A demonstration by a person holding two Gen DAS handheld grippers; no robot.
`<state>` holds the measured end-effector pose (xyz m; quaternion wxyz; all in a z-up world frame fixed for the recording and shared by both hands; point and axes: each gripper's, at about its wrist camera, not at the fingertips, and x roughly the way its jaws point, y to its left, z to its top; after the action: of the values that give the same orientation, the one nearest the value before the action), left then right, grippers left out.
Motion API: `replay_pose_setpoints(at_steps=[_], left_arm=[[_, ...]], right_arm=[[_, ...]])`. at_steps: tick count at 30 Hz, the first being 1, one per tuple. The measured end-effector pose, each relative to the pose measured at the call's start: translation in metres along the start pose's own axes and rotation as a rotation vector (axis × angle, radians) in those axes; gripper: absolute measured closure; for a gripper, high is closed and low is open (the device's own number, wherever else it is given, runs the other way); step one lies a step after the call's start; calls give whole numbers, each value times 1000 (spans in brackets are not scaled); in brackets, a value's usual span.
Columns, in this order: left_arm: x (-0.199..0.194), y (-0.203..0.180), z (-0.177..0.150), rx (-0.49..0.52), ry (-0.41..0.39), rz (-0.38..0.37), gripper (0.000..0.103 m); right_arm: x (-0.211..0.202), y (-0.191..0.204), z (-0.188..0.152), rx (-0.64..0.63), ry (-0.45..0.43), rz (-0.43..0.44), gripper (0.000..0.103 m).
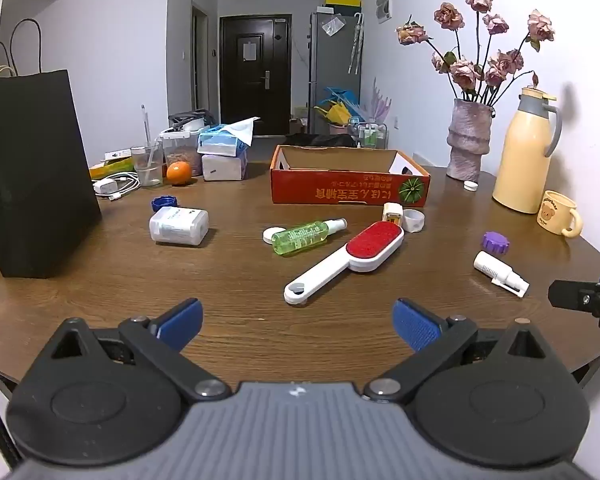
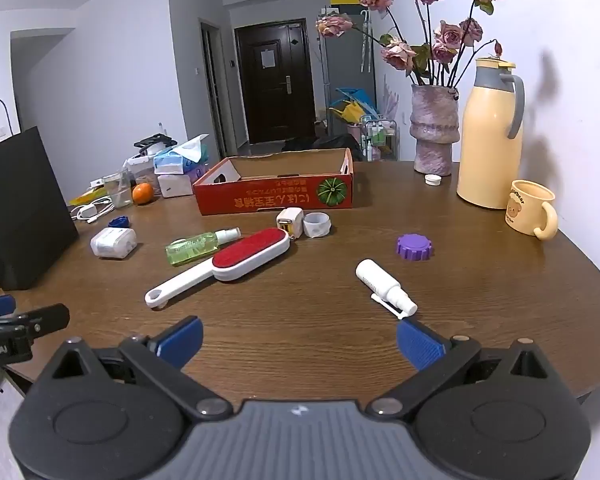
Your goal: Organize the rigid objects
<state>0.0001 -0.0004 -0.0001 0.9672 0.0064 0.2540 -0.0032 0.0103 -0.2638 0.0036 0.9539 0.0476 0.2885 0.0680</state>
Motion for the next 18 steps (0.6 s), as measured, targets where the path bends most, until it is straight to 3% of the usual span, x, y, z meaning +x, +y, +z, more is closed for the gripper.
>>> replay_pose_setpoints(at_steps=[18], left_arm=[[-2,-1,1,-10,0,-11,0]], right_arm=[[-1,4,0,-3,2,-1,0]])
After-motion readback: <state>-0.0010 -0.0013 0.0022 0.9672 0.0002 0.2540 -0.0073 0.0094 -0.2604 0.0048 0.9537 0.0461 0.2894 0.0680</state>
